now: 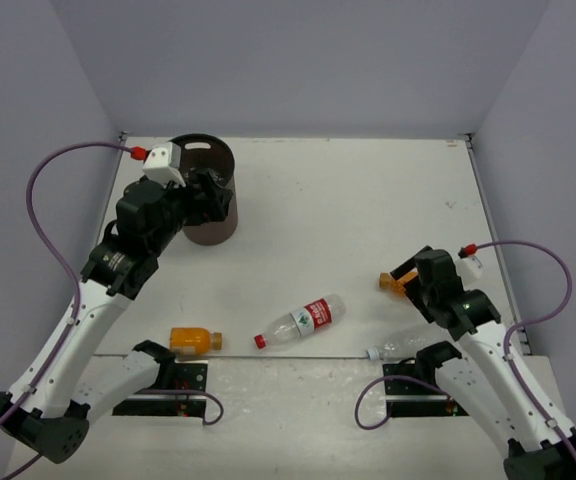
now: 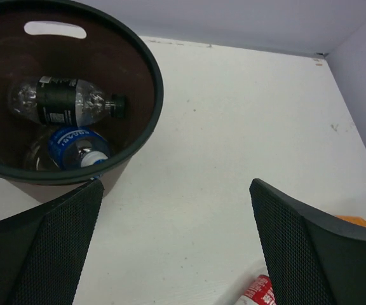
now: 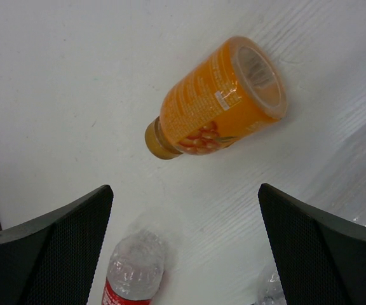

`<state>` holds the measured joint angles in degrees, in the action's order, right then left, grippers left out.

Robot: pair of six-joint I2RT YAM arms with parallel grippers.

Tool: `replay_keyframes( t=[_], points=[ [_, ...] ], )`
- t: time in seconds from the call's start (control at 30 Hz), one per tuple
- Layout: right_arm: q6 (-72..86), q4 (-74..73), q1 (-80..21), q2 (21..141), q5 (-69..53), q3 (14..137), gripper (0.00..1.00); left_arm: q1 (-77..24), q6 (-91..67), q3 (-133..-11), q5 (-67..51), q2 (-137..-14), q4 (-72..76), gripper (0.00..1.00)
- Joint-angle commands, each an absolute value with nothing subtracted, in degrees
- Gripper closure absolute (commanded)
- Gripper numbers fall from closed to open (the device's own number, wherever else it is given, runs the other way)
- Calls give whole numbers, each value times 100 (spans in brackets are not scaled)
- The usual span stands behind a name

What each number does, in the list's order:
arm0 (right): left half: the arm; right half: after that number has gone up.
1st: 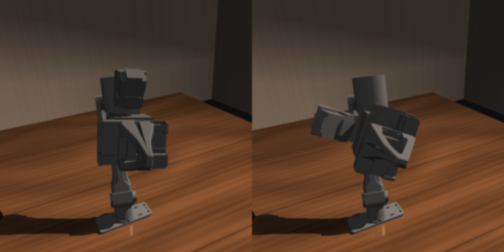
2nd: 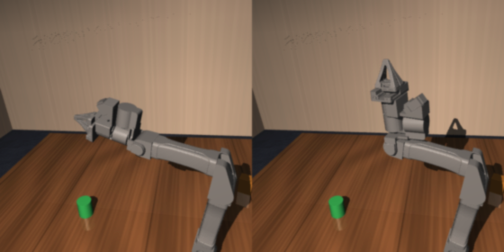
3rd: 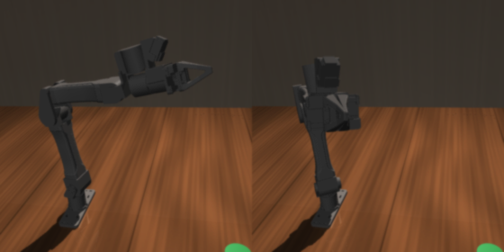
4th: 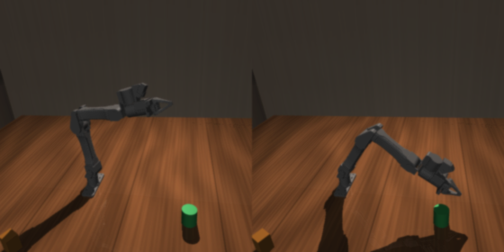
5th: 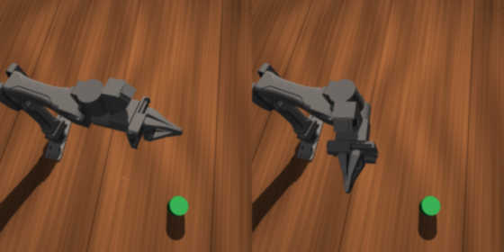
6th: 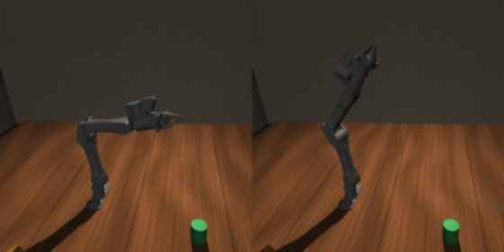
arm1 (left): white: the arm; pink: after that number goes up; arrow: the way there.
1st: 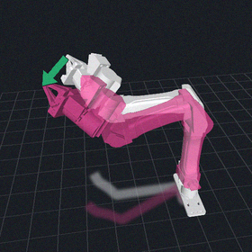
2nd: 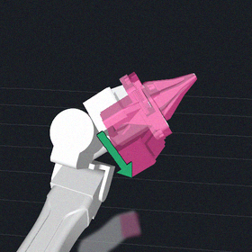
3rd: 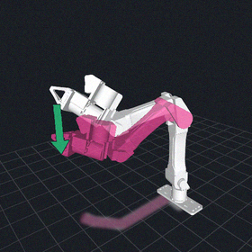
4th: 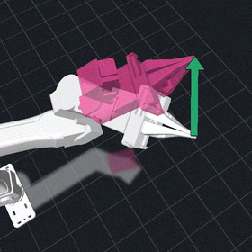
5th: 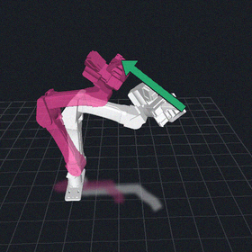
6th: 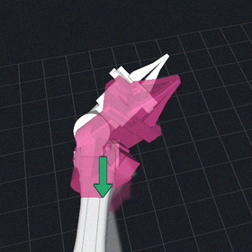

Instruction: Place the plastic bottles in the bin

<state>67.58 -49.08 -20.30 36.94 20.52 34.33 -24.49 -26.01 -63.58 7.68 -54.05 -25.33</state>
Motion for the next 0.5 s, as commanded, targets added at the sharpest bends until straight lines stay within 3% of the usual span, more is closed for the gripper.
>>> replay_keyframes(
  t=[0.0,0.27,0.47],
  points=[
    [7137,-4931,-1758,4086,2559,3463,1,-2426,-2390,-5867,211,-4991,-1995,0],
    [7011,-4590,-1426,4788,2627,3576,1,-2433,-2408,-5625,193,-4808,-1907,0],
    [6372,-3608,-902,5319,1962,3313,1,-2435,-2408,-5580,299,-4745,-1924,0]
  ],
)
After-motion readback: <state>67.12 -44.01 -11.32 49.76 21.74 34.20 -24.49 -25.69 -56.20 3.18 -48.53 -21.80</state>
